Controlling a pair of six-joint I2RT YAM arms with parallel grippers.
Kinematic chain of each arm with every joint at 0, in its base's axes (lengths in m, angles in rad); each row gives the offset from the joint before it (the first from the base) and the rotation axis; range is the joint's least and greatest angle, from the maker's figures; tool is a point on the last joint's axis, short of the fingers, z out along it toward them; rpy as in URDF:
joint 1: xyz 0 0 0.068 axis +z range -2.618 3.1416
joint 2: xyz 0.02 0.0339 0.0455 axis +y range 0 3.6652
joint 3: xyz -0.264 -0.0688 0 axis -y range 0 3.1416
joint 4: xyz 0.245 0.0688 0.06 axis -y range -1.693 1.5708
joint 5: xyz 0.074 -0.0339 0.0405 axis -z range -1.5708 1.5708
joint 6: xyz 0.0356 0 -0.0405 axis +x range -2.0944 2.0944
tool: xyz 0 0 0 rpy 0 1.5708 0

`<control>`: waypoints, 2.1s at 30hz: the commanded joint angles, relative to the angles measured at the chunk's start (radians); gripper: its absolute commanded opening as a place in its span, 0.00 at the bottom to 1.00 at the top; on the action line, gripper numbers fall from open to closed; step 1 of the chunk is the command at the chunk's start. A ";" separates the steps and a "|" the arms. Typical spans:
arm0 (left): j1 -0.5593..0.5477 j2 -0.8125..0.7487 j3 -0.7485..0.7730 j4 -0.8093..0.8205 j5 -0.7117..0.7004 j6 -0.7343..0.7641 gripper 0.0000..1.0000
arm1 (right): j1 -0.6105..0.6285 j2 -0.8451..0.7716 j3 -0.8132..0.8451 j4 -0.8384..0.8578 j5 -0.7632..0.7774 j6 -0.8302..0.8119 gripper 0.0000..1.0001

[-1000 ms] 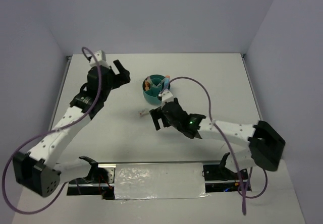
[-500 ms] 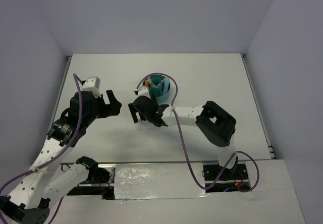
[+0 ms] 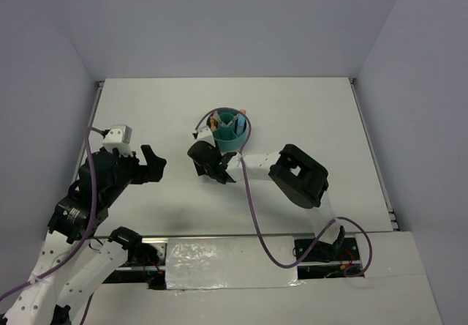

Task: Sort the stationery into containers
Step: Pick up the stationery from the center of the board, then place the stationery in the storage box.

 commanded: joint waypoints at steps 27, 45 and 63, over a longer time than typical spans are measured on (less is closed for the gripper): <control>0.005 -0.293 -0.100 0.134 0.044 0.037 0.99 | -0.032 -0.343 -0.441 0.937 0.316 -0.360 0.42; 0.005 -0.334 -0.106 0.148 0.085 0.051 0.99 | -0.066 -0.230 -0.378 0.884 0.287 -0.260 0.53; 0.005 -0.348 -0.108 0.155 0.111 0.060 0.99 | -0.059 -0.247 -0.364 0.825 0.299 -0.222 1.00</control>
